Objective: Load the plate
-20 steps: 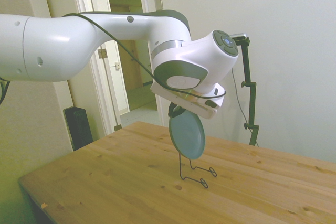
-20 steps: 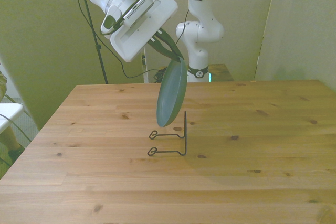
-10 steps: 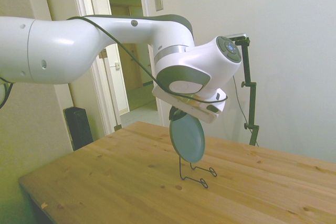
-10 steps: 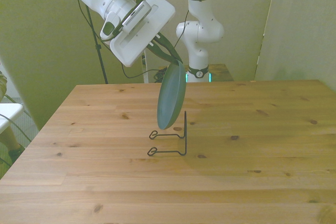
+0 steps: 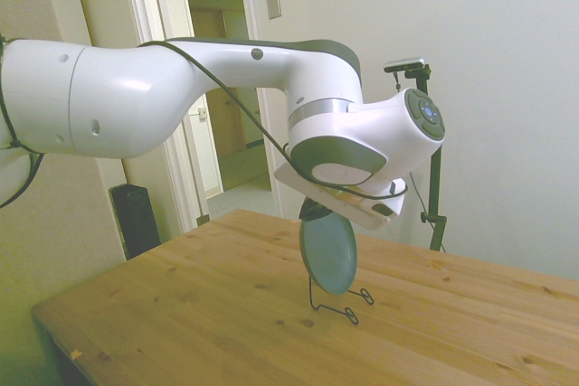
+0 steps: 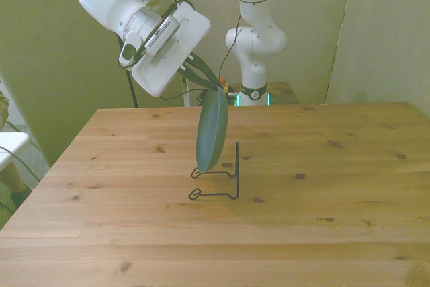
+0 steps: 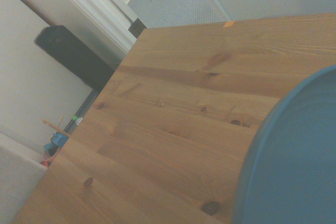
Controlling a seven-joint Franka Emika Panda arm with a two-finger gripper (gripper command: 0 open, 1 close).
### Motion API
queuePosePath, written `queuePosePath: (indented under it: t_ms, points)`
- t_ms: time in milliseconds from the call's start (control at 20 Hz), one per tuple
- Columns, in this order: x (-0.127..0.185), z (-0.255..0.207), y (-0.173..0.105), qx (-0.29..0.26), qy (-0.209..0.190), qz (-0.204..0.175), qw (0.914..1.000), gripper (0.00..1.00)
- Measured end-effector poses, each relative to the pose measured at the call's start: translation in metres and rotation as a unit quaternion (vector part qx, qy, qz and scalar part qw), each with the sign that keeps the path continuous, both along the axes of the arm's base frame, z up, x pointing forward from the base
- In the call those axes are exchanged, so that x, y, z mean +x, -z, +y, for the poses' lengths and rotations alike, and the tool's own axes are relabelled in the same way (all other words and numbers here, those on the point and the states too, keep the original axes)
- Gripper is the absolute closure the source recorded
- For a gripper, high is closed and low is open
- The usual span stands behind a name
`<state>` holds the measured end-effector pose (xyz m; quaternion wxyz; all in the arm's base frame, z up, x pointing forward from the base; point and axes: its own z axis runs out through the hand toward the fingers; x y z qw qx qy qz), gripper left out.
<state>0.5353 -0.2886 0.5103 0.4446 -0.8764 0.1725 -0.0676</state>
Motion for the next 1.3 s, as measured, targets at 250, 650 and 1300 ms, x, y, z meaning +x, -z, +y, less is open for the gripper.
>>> queuePosePath:
  t_ms: [250, 650, 1300]
  points:
    - [0.003, 0.001, 0.003, 0.002, -0.006, -0.004, 1.0, 1.0]
    - [0.005, -0.005, 0.017, 0.011, -0.012, -0.003, 0.9999, 1.0]
    - [0.013, -0.002, 0.036, 0.015, -0.023, 0.002, 0.9996, 1.0]
